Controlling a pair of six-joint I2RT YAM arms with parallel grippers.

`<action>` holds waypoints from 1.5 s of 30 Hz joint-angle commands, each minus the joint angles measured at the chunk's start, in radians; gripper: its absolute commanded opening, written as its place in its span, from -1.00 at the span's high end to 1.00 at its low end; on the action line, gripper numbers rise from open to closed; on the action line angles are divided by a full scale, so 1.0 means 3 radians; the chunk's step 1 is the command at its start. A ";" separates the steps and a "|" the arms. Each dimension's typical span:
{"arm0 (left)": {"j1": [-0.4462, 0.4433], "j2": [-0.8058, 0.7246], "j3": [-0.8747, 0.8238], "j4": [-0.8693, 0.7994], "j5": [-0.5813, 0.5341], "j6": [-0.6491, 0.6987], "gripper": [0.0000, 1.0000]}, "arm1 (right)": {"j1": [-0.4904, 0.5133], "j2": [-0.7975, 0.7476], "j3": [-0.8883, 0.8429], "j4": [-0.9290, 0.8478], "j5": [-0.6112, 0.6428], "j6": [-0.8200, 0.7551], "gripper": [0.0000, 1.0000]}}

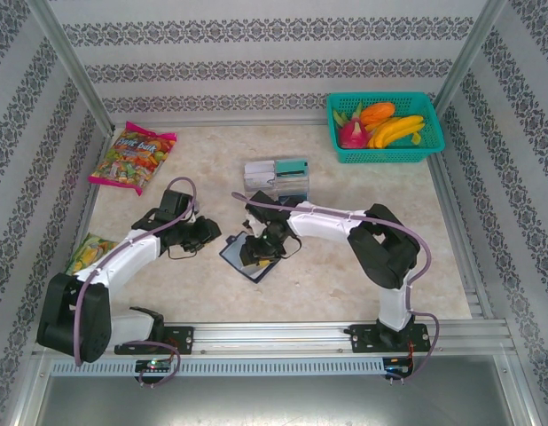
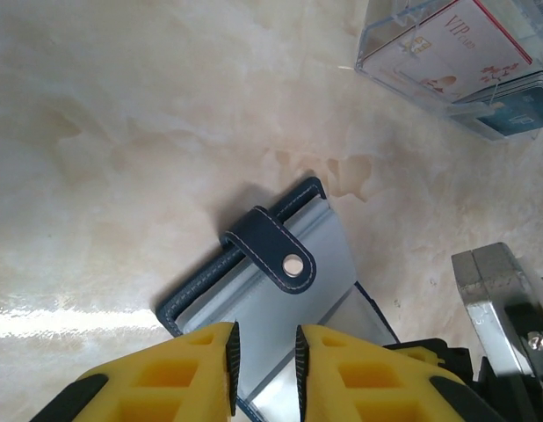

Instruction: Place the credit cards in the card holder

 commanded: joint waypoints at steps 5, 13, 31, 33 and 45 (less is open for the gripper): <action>0.0005 0.0106 -0.0089 0.0317 0.0183 -0.0128 0.44 | 0.0048 -0.0262 -0.0167 -0.0060 0.0194 0.0021 0.14; -0.0428 0.0533 0.0162 0.0478 0.0469 0.0076 0.41 | -0.0132 -0.0654 -0.0327 0.0251 0.0246 0.0222 0.14; -0.0730 0.1002 0.0156 0.0830 0.0518 0.0009 0.42 | -0.0021 -0.1826 -0.1988 0.1452 0.0854 0.2381 -0.23; -0.0726 0.1000 0.0118 0.0881 0.0518 -0.0013 0.43 | -0.0003 -0.1689 -0.1965 0.1697 0.0792 0.2508 -0.23; -0.0731 0.0935 -0.0066 0.0997 0.0514 -0.0057 0.48 | -0.0006 -0.1100 -0.1591 0.2118 0.0710 0.2569 -0.25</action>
